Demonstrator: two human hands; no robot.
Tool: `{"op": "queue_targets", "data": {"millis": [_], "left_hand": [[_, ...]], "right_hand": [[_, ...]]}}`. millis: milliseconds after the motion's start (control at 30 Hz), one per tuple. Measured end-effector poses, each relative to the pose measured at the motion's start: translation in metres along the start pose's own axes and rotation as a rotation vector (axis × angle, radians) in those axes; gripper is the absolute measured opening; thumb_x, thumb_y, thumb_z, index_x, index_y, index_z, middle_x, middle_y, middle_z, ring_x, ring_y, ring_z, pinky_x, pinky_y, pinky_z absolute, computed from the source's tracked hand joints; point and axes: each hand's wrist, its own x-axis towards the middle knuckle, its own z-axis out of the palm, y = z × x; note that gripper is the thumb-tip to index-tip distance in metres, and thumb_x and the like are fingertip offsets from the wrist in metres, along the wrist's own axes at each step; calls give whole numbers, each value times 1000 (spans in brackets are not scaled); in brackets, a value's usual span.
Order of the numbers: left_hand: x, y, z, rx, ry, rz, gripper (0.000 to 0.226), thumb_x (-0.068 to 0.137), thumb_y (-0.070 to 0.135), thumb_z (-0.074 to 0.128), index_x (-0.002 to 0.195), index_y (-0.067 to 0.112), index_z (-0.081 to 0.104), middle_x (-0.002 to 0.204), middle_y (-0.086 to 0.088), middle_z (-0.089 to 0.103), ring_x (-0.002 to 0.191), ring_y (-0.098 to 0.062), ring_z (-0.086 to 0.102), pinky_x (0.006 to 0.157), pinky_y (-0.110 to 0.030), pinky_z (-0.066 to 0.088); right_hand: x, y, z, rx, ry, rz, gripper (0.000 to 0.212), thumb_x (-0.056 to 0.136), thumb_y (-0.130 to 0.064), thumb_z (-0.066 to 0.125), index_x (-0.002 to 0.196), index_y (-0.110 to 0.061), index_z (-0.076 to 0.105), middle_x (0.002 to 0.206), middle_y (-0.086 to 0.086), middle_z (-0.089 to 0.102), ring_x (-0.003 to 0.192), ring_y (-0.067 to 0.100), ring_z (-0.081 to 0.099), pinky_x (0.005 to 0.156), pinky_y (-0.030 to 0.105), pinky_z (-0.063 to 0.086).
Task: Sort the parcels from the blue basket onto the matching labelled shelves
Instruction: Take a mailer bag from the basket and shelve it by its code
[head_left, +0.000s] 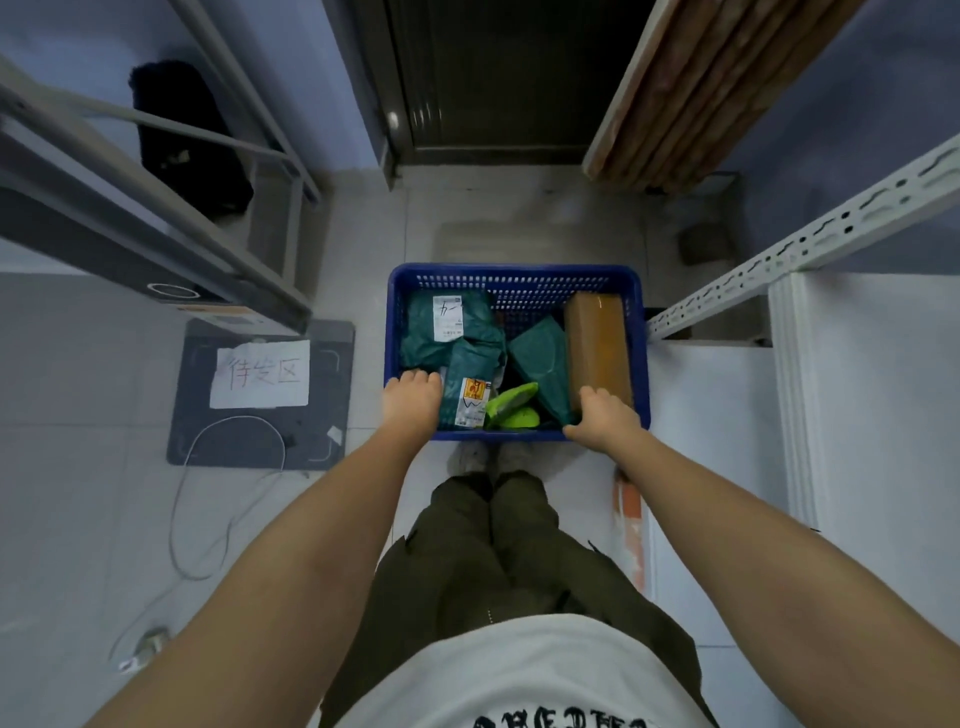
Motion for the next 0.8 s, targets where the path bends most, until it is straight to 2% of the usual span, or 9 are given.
{"op": "queue_targets", "data": {"millis": [167,300,433,567,667,733,800], "left_hand": [[31,7,13,-3,-66,15,40,91,8,50,130,5,42,130,-13,51,120,-30,47,94,-37,39],[91,25,45,71,-125,143,38,91,7,49,129,8,42,131,-12,50,122,-30,45,98,-36,34],[175,47,98,49,-159,189,41,90,10,53,130,9,42,130,-11,50,121,-29,45,99,-36,35],[253,73,173,-72,-185,135,43,93,21,55,131,9,41,134,-11,48,123,-29,44,97,-38,37],[300,95,228,-119,-207,158,50,91,28,58,133,8,39,135,-11,46,124,-29,44,96,-38,37],[323,107,258,-143,-159,154,46,91,26,56,130,8,40,131,-11,47,122,-29,44,95,-36,36],[338,114,282,-238,2,-10,35,93,21,50,124,7,43,124,-12,47,116,-29,46,93,-35,36]], "right_hand": [[36,-2,1,98,-40,4,50,87,-37,59,124,-8,42,124,14,49,110,32,52,78,38,45],[93,3,26,272,-112,54,53,87,-34,60,129,-9,41,123,12,51,106,30,55,82,40,50],[176,15,73,350,-165,90,58,89,-34,59,136,-9,39,130,12,50,114,29,53,90,39,48],[267,29,126,439,-176,117,57,91,-32,57,139,-8,37,130,13,52,112,28,54,90,37,47],[324,37,168,437,-191,112,55,92,-31,56,138,-8,38,130,13,52,112,29,54,90,38,47],[355,40,195,452,-191,100,53,91,-29,57,137,-8,40,131,13,52,116,28,52,93,37,45],[382,38,220,496,-181,74,50,90,-27,58,134,-9,44,128,12,54,116,27,52,93,36,45]]}}
